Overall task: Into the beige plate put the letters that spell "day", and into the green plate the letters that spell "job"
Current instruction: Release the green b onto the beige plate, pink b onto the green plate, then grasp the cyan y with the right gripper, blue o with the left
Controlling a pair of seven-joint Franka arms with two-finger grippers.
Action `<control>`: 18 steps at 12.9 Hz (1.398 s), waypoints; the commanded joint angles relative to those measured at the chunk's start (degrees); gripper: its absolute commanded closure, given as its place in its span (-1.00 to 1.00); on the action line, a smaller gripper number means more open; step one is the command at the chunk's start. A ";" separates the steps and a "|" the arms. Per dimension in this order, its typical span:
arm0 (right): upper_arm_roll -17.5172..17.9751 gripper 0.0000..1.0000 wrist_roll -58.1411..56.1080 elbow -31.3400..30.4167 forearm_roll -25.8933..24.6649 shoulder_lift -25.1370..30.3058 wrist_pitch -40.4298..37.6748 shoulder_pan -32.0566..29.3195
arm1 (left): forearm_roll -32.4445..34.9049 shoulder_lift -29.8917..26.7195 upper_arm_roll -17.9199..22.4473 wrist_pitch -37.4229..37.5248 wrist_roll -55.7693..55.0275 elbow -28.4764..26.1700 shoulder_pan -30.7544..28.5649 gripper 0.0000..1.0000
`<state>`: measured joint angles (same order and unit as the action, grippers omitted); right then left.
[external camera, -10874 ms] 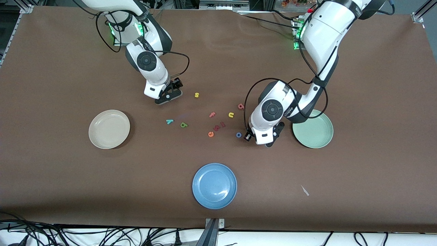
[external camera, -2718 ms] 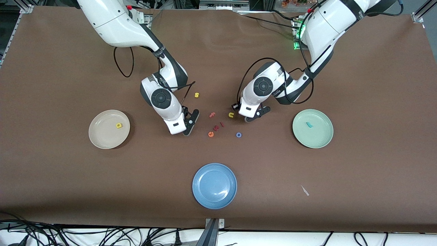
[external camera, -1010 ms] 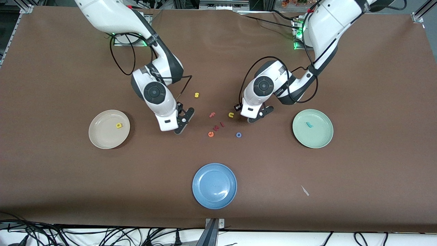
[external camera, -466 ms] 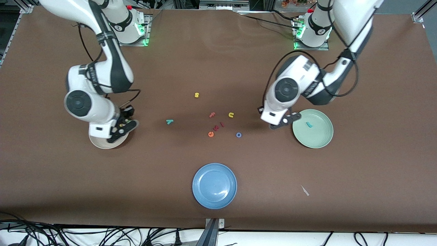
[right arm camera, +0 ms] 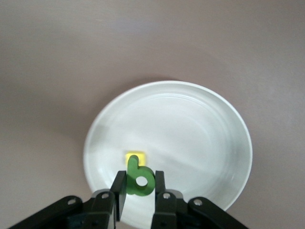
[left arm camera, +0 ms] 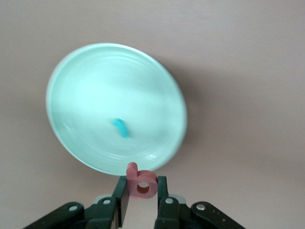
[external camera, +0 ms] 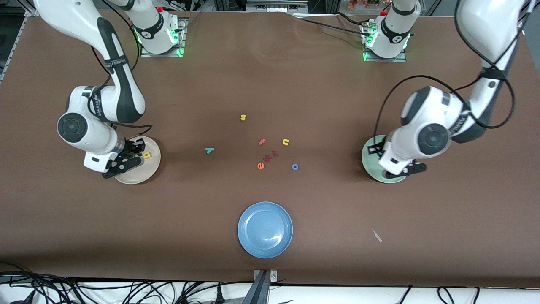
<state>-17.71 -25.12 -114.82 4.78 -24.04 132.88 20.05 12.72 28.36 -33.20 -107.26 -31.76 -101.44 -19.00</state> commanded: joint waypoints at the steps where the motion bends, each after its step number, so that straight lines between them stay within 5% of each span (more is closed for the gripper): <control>1: 0.04 0.96 0.07 -1.45 5.39 -0.74 2.74 -1.15 | 1.43 3.97 -0.81 -1.02 6.35 -0.34 -5.24 1.00; 2: 0.13 -0.28 0.07 -1.19 5.41 -0.48 1.95 -0.98 | 1.52 5.55 -0.72 -1.81 6.45 -0.60 -5.61 1.00; 3: 0.13 -0.99 -0.37 -1.02 5.41 0.05 1.16 -0.98 | 1.69 6.18 -0.46 -1.99 6.45 -1.30 -5.79 1.00; 6: 1.18 -1.00 3.29 2.05 5.76 1.63 -8.40 0.16 | 5.89 8.89 -0.46 -2.43 6.54 -2.97 -7.02 1.00; 9: 6.96 -1.00 28.37 1.80 5.76 2.69 -8.78 0.25 | 9.08 10.84 -0.46 -2.52 6.80 -2.98 -8.51 0.94; 10: 10.03 -1.00 39.86 1.80 5.68 2.69 -8.69 0.25 | 9.08 11.19 -0.46 -2.61 6.89 -2.98 -8.43 0.68; 11: 13.02 -1.00 49.72 1.88 5.33 2.69 -8.43 0.25 | 9.08 11.28 -0.46 -2.61 6.80 -2.98 -8.51 0.15; 12: 15.48 -1.00 58.34 2.15 4.71 2.60 -8.25 0.77 | 9.08 11.28 -0.46 -2.52 6.80 -2.71 -8.51 -0.79; 13: 16.03 -1.00 65.82 2.32 3.92 2.43 -7.38 3.56 | 9.08 11.20 -0.46 -2.26 6.80 -2.54 -8.51 -1.00; 18: 16.21 -1.00 76.01 6.19 -0.66 0.49 -7.28 9.39 | 5.93 6.98 -5.54 1.51 4.35 -1.22 -8.51 -1.00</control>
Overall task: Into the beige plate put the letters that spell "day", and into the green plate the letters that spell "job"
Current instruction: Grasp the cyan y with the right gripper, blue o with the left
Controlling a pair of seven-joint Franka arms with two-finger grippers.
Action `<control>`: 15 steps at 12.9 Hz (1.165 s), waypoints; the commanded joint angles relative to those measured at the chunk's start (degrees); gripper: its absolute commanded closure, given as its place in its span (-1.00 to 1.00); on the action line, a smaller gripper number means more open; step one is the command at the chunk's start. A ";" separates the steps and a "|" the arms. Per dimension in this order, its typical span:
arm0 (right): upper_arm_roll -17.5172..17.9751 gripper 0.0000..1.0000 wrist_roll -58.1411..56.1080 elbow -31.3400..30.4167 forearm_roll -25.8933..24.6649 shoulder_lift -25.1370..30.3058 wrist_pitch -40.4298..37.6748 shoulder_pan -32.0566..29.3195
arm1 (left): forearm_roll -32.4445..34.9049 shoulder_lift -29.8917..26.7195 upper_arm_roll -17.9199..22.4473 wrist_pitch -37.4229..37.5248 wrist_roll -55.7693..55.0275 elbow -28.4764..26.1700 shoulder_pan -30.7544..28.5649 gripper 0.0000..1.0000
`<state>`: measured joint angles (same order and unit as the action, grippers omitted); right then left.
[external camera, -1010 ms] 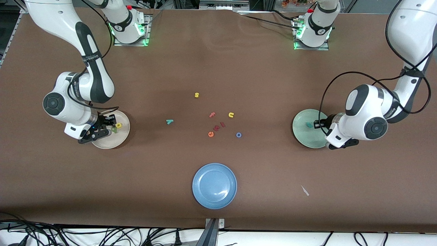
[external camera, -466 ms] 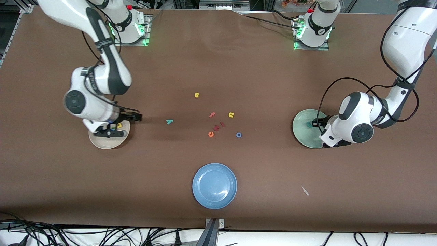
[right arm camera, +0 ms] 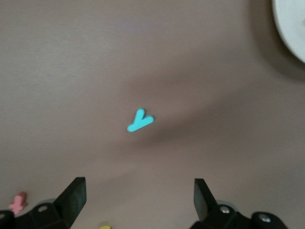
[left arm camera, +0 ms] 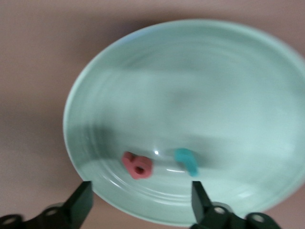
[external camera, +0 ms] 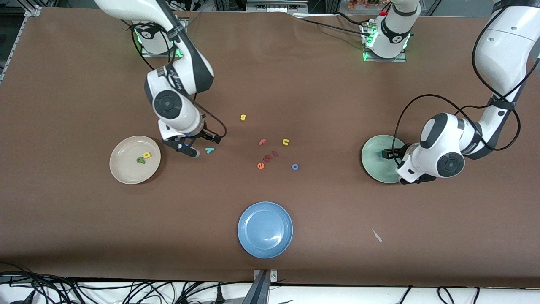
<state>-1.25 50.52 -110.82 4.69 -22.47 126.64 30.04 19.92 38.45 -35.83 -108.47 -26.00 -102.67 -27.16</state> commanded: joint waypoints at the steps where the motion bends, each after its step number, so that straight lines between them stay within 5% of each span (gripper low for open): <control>1: -0.25 -1.00 0.72 2.36 -0.21 -1.09 -3.13 -0.42 | -3.38 -3.81 -3.98 3.34 -3.16 0.79 0.00 -1.00; 6: -0.25 -0.99 22.27 3.42 -0.56 -3.10 0.95 1.25 | -5.51 -3.91 -11.98 4.14 -19.84 3.08 2.28 -1.00; 8: -0.51 -1.00 32.84 1.75 -1.09 -4.07 9.82 5.27 | -6.03 -1.90 -11.90 3.44 -26.17 5.18 6.66 -1.00; 11: -1.03 -1.00 33.60 1.75 -1.09 -5.48 11.00 4.68 | -6.47 1.53 -11.37 -2.68 -35.93 7.04 12.38 -0.96; 15: -1.83 -1.00 31.49 -2.45 -1.18 -5.49 15.45 3.36 | -6.39 5.32 -8.83 -13.07 -44.38 7.04 18.35 -0.58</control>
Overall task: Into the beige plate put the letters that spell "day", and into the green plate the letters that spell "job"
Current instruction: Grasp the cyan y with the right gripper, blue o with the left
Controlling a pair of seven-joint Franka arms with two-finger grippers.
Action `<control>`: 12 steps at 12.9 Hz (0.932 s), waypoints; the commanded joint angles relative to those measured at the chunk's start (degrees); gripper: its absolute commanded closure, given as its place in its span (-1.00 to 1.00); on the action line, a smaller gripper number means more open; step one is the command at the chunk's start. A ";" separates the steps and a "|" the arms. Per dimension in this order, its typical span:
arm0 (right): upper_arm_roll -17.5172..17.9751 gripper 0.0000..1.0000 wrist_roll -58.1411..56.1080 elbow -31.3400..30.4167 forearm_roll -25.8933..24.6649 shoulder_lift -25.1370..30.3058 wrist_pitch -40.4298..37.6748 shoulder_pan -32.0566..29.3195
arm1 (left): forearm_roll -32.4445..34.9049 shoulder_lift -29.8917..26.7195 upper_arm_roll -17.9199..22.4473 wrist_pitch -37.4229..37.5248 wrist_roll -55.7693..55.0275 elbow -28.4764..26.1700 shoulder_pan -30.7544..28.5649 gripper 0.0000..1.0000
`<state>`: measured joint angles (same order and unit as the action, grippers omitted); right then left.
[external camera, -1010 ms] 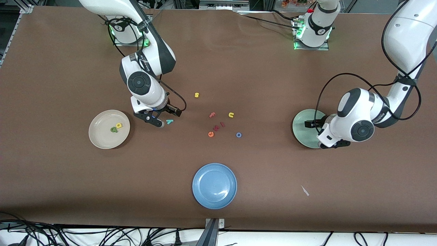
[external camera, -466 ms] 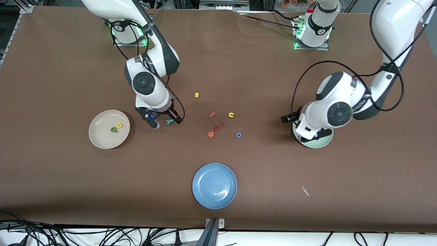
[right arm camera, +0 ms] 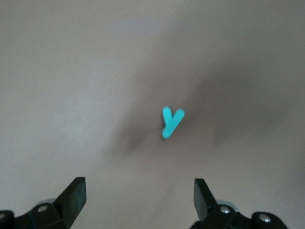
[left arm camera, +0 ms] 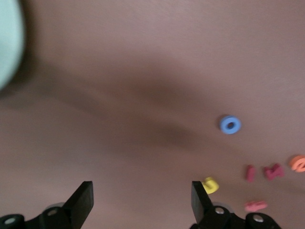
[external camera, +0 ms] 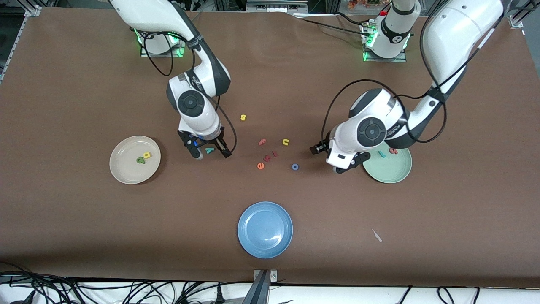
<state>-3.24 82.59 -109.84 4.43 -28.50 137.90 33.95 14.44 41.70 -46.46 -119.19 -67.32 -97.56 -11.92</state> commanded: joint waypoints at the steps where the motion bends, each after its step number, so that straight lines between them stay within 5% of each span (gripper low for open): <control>1: 0.17 -1.00 -1.28 -7.19 -0.92 0.90 10.05 -0.55 | -0.91 2.24 4.25 -3.49 -4.56 2.11 5.57 -0.56; 9: -0.62 -1.00 -3.22 -9.78 -0.74 0.29 14.24 -1.78 | -0.91 9.62 14.36 -5.70 -8.80 15.46 19.11 -0.42; 12: -0.62 -0.99 -6.12 -10.04 -0.65 -0.24 14.33 -2.04 | -0.65 10.24 17.71 -8.06 -8.80 15.82 21.94 -0.42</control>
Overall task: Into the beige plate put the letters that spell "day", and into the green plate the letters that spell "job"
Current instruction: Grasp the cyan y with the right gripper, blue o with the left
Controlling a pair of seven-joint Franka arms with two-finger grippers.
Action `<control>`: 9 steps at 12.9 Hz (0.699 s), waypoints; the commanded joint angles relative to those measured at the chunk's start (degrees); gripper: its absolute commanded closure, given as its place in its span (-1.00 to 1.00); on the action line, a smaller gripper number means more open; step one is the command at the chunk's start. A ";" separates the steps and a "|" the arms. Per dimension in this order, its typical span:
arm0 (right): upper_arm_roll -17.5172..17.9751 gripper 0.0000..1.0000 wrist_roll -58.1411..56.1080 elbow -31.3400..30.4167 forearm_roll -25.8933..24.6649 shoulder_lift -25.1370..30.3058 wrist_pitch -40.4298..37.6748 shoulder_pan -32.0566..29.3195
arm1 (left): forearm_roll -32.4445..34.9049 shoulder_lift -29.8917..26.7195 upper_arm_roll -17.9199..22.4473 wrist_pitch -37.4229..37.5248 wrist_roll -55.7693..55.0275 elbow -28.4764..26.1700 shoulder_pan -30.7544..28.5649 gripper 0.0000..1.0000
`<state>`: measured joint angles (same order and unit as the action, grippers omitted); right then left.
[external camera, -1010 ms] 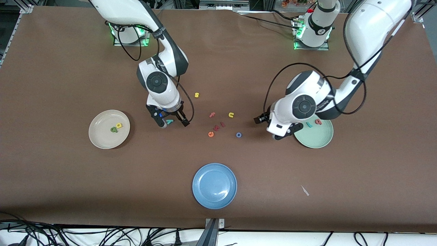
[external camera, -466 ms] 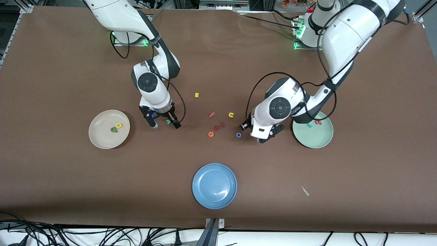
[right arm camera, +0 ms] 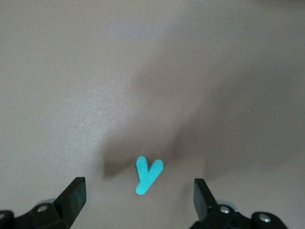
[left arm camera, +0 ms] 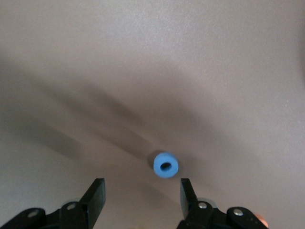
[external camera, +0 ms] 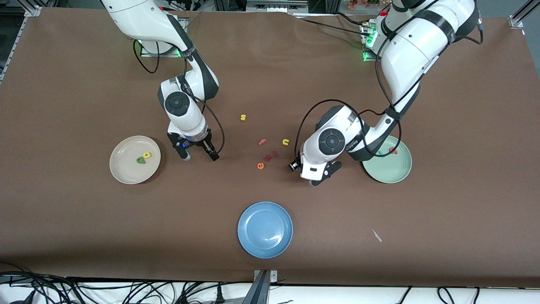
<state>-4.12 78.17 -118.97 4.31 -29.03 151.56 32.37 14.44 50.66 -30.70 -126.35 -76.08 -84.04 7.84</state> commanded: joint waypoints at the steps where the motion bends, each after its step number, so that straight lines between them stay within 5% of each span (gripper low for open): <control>1: 0.26 -0.99 -1.80 -1.08 -0.45 0.11 0.84 -0.46 | -0.73 1.81 1.96 -2.14 -0.03 2.30 2.44 -0.41; 6: 0.35 -0.56 -2.32 -0.91 -0.36 -0.77 1.01 -0.73 | -0.03 3.22 3.10 -4.87 -0.73 2.21 3.32 -0.35; 9: 0.52 0.16 -3.03 -0.65 -0.18 -1.03 0.93 -0.73 | 0.24 3.13 3.28 -4.87 -0.65 2.21 3.23 -0.17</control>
<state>-4.12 76.01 -119.37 4.31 -30.08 151.62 32.26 14.45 53.22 -28.22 -131.38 -76.16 -83.56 10.06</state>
